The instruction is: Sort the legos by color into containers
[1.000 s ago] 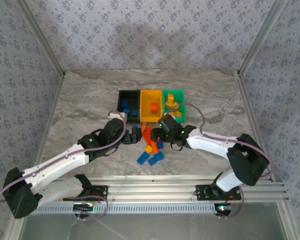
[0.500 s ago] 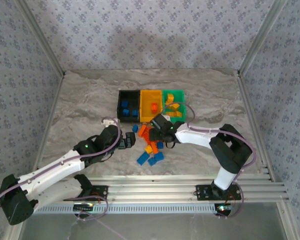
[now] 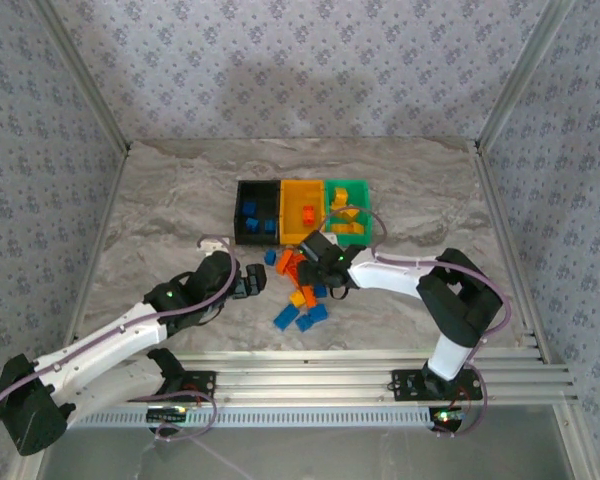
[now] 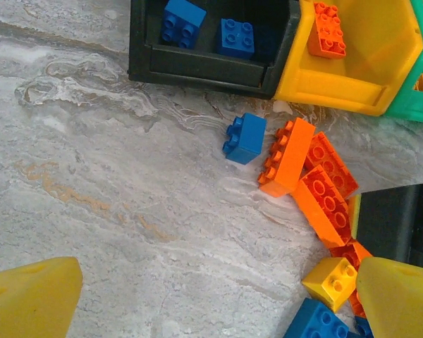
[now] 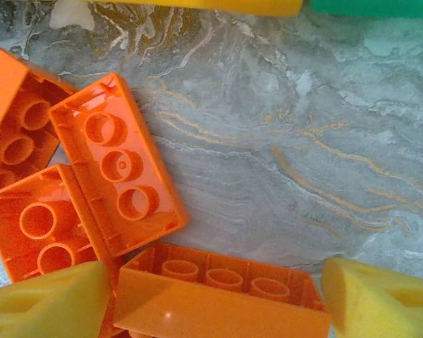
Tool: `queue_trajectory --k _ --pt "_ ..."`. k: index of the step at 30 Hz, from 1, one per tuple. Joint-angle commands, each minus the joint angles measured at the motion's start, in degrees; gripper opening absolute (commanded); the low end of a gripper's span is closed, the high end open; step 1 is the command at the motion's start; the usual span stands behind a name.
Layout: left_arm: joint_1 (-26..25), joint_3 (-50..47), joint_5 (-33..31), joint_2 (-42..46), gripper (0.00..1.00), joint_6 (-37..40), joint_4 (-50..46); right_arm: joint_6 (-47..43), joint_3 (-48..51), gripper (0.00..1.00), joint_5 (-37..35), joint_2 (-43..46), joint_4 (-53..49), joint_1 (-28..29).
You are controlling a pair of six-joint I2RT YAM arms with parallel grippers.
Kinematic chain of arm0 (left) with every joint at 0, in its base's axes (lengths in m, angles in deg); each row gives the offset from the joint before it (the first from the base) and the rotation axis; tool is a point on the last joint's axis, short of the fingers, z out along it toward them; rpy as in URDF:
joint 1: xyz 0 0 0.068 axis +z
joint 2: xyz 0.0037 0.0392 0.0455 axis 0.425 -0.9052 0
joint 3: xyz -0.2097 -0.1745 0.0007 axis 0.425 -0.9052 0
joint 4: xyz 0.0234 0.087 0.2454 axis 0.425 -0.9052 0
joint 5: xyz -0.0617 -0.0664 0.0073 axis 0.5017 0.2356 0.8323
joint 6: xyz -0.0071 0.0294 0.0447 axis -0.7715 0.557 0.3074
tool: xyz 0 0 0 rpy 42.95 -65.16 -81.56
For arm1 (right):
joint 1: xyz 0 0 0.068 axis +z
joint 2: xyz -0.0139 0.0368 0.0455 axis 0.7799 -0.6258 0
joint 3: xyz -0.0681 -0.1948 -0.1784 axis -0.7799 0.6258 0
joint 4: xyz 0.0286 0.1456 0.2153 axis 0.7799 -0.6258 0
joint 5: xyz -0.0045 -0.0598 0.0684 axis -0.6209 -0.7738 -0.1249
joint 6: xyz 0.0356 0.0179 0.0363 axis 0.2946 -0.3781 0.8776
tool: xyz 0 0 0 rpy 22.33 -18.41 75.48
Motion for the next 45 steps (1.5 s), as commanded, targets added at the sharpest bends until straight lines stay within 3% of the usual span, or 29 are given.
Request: queue_trajectory --k 1,10,16,21,30,35,39,45 --pt "0.7 -0.5 -0.7 1.2 1.0 -0.5 -0.5 0.4 0.9 0.77 -0.2 0.0 -0.5 -0.4" --pt "0.9 -1.3 -0.8 1.0 1.0 -0.6 0.2 0.1 3.8 0.64 -1.7 8.9 -1.2 -1.2" --pt "0.9 -2.5 -0.6 1.5 1.0 -0.6 0.7 -3.6 -1.1 0.62 -0.4 14.9 -3.7 -2.1" --pt "1.0 -3.4 -0.4 1.7 1.0 -1.0 1.0 -6.3 -11.1 0.63 2.3 9.7 -4.1 -5.0" --pt "0.9 -3.7 -0.2 2.8 1.0 -0.8 -1.2 -9.0 -29.0 0.65 3.8 -8.1 -0.3 -10.8" --pt "1.0 -4.3 0.1 3.9 1.0 -1.1 -1.7 -8.6 -37.7 0.69 3.8 -15.4 -3.3 -12.0" --pt "1.0 -4.3 0.5 3.9 1.0 -1.0 -1.8 -8.1 -41.4 0.81 4.5 -17.5 -4.2 -12.4" --pt "0.9 -4.0 0.2 4.4 1.0 -0.8 -2.0 -8.4 -39.2 0.83 5.3 -13.0 -4.3 -12.0"
